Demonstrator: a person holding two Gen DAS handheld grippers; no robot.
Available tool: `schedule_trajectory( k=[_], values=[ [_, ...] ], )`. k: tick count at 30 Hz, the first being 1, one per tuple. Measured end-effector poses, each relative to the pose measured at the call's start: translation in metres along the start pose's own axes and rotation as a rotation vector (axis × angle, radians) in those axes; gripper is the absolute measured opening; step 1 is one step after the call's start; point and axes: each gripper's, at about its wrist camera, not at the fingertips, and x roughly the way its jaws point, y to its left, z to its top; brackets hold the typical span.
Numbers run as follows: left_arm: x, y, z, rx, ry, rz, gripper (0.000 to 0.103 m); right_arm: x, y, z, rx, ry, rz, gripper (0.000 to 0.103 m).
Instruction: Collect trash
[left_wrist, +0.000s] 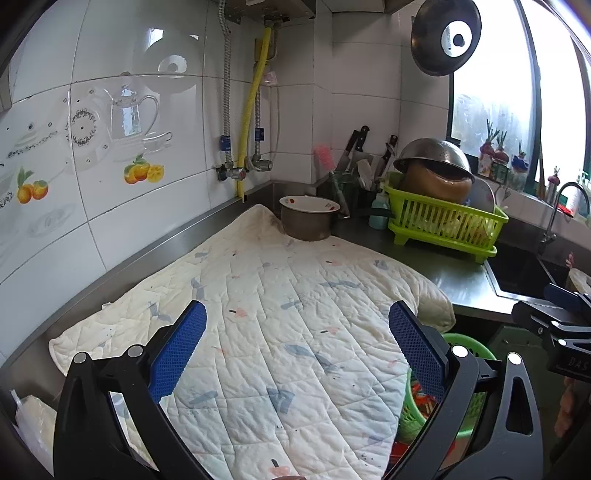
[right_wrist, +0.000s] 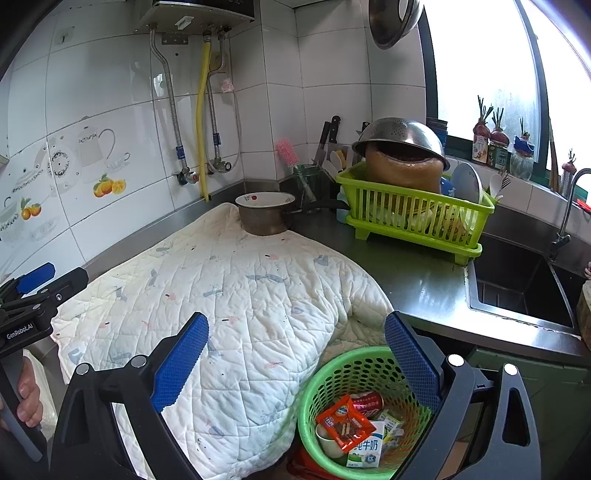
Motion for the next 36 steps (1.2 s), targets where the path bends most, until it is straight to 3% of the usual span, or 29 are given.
schedule_trajectory(
  k=[36],
  values=[
    [0.012, -0.033, -0.004, 0.055, 0.032, -0.071, 0.098, -0.006, -0.017, -0.011, 0.009, 0.000, -0.077, 0.093]
  ],
)
